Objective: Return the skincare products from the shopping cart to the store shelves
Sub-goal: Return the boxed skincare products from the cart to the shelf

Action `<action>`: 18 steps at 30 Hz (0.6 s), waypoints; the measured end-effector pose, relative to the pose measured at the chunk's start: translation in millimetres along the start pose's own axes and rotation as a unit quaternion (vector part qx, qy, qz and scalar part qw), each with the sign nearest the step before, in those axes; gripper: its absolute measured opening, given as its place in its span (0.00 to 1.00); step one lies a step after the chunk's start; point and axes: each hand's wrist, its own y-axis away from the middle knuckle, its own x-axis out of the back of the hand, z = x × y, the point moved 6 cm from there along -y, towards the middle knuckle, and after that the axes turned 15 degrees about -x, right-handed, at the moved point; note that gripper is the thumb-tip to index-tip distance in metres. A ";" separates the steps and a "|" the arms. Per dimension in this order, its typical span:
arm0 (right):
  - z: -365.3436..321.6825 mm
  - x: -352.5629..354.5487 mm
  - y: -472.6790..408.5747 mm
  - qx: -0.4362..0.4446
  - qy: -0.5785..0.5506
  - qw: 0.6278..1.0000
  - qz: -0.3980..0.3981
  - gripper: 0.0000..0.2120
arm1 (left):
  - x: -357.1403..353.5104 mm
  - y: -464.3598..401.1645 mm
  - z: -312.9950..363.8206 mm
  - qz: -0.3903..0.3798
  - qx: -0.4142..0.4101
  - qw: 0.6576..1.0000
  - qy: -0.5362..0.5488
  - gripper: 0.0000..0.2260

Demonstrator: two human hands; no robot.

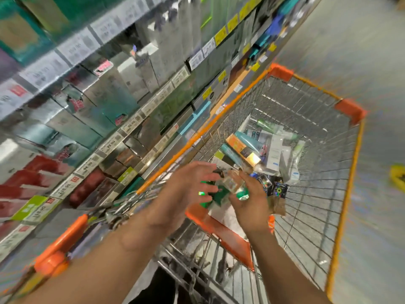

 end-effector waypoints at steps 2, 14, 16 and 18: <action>-20.7 18.7 18.2 0.007 -0.032 0.999 0.006 0.30 | -1.5 11.1 13.0 0.019 -0.027 0.999 0.005 0.09; -194.3 109.7 82.4 0.108 -0.099 0.989 -0.005 0.22 | -2.3 82.0 86.8 -0.021 -0.264 0.963 -0.056 0.15; -221.9 113.1 90.6 0.128 -0.125 0.984 -0.009 0.21 | 2.6 92.7 99.9 -0.025 -0.296 0.953 -0.065 0.21; -245.3 112.8 98.3 0.151 -0.146 0.977 -0.015 0.24 | 10.2 101.6 111.5 -0.020 -0.324 0.942 -0.082 0.26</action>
